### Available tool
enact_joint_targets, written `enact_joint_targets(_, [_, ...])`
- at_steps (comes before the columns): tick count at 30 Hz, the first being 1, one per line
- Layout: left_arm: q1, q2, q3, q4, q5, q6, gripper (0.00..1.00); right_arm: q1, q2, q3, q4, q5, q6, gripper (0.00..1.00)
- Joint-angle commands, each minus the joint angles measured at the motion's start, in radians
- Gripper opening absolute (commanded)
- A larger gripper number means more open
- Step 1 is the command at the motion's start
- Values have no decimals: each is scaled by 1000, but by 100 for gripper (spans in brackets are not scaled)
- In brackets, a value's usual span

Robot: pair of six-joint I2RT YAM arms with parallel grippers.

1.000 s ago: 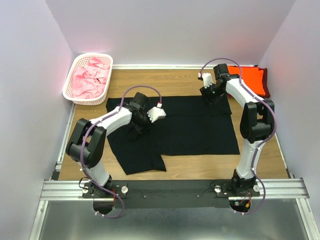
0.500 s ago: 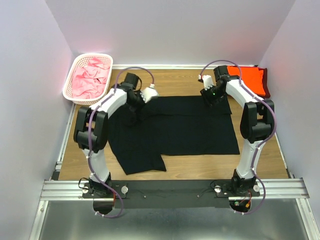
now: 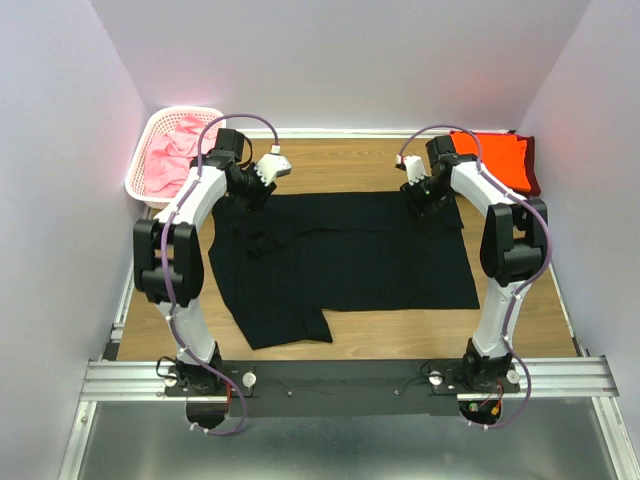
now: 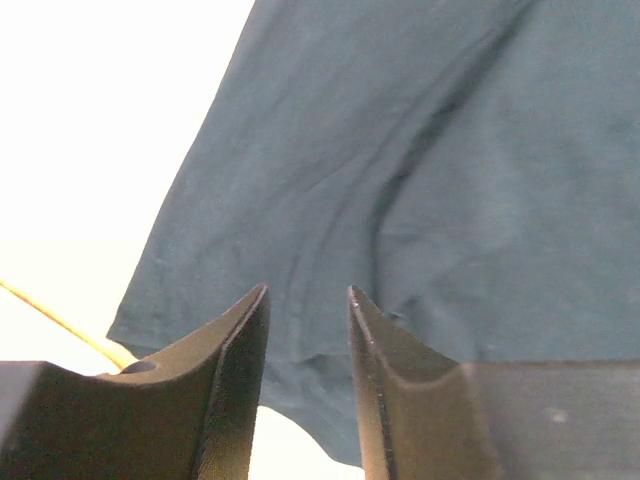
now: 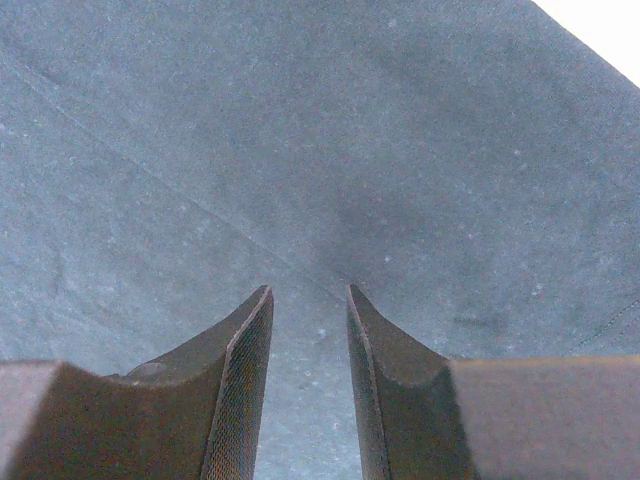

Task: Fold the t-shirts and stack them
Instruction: Fold the tshirt

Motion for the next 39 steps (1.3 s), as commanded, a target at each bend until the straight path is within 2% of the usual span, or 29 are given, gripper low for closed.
enact_joint_targets(1, [-52, -124, -94, -5, 83, 27, 43, 0, -24, -13, -7, -29, -8, 42])
enact_joint_targets(7, [-175, -163, -250, 80, -57, 23, 43, 0, -19, -9, -7, -25, -8, 42])
enact_joint_targets(10, [-240, -137, -277, 115, -149, 18, 45, 0, -21, -17, -7, -23, -6, 42])
enact_joint_targets(15, [-281, -102, -284, 159, -233, 23, 46, 0, -24, -29, -7, -16, -11, 42])
enact_joint_targets(28, [-294, 7, -290, 196, -249, 41, 46, 0, -22, -39, -5, -5, -20, 41])
enact_joint_targets(32, [-292, 23, -286, 206, -256, 41, 36, 0, -24, -40, -8, -5, -19, 41])
enact_joint_targets(34, [-290, 23, -275, 192, -246, 41, 35, 0, -24, -43, -7, -5, -20, 41])
enact_joint_targets(39, [-287, -31, -240, 118, -216, 53, 44, 0, -34, -52, -7, -3, -23, 41])
